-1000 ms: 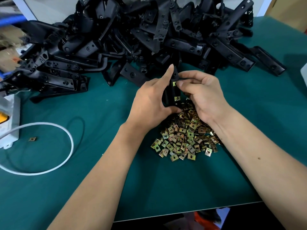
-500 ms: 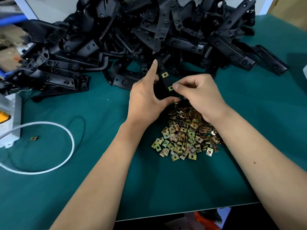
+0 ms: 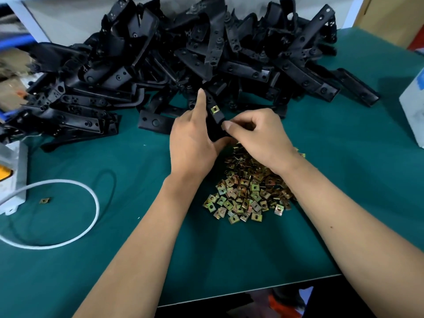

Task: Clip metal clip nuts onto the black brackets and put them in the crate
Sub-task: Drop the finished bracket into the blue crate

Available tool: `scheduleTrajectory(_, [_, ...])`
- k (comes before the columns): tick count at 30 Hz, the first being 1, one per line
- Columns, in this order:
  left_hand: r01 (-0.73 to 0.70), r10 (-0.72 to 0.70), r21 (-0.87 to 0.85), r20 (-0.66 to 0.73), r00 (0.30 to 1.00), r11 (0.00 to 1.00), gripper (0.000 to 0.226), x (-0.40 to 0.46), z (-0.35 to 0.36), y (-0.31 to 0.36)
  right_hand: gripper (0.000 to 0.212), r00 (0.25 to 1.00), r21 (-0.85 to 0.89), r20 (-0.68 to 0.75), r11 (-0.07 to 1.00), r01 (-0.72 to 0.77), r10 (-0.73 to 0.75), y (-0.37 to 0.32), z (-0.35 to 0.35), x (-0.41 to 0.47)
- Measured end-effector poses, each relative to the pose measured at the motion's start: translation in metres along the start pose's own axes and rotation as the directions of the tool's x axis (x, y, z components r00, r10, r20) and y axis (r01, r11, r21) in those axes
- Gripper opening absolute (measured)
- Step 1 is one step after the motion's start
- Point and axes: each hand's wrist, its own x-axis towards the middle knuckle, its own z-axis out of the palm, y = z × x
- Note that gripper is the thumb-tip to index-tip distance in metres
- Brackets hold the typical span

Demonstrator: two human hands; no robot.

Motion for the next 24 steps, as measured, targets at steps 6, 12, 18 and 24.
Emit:
scheduleTrajectory(6, [-0.145, 0.146, 0.054, -0.005, 0.989, 0.988, 0.094, -0.005, 0.008, 0.051, 0.021, 0.975, -0.059, -0.222, 0.998, 0.000, -0.013, -0.009, -0.029, -0.009])
scheduleTrajectory(12, [-0.352, 0.355, -0.047, 0.081, 0.932, 0.935, 0.082, -0.013, 0.036, 0.157, 0.014, 0.888, -0.080, -0.460, 0.996, -0.048, 0.005, 0.015, -0.115, -0.050])
scheduleTrajectory(18, [-0.627, 0.678, -0.259, 0.300, 0.671, 0.735, 0.081, -0.057, 0.085, 0.313, 0.010, 0.602, 0.049, -0.776, 0.970, -0.238, 0.187, 0.076, -0.240, -0.158])
scheduleTrajectory(24, [-0.697, 0.865, -0.520, 0.377, 0.331, 0.494, 0.063, -0.168, 0.144, 0.413, 0.016, 0.327, 0.216, -0.845, 0.828, -0.517, 0.424, 0.143, -0.330, -0.308])
